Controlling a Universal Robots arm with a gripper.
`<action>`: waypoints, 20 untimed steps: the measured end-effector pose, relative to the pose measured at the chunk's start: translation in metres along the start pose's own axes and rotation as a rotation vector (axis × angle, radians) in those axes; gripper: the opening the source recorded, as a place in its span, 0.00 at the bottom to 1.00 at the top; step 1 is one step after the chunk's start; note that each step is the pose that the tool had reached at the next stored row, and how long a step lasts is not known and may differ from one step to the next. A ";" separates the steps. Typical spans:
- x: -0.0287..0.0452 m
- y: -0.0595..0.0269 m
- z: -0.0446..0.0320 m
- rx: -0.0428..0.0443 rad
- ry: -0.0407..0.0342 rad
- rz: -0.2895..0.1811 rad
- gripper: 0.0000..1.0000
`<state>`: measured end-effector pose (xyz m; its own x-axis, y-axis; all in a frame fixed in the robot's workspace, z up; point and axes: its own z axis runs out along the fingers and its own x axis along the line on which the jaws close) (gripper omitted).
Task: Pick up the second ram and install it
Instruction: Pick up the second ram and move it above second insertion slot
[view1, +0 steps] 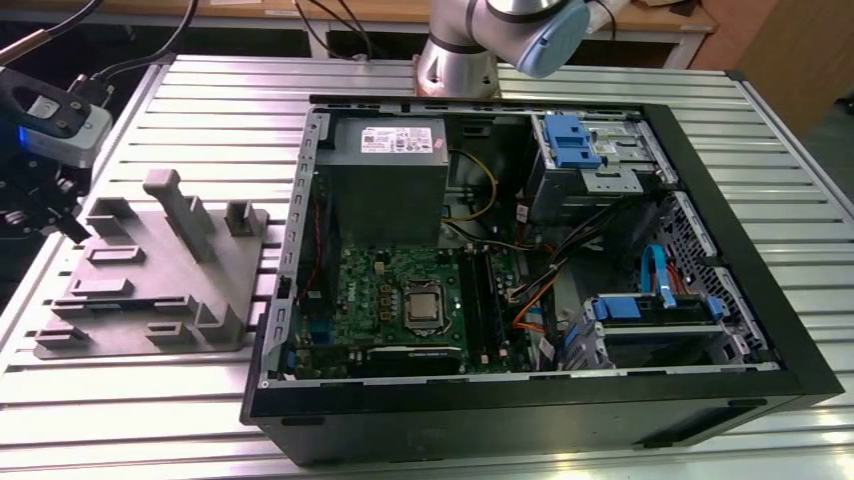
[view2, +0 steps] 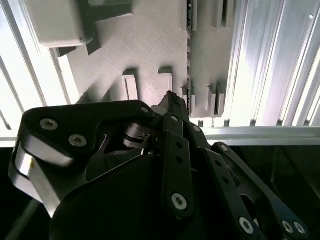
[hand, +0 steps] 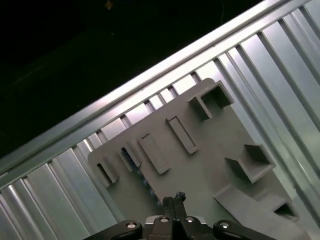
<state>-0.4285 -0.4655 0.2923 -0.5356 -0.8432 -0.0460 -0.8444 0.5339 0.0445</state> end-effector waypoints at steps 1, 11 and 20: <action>0.0000 0.0000 0.0001 -0.0008 0.0008 -0.018 0.07; 0.0001 0.0000 0.0007 -0.0068 0.0080 -0.158 0.07; 0.0000 0.0000 0.0010 -0.0086 0.0098 -0.200 0.07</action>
<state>-0.4285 -0.4655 0.2913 -0.3568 -0.9331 -0.0451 -0.9338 0.3550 0.0439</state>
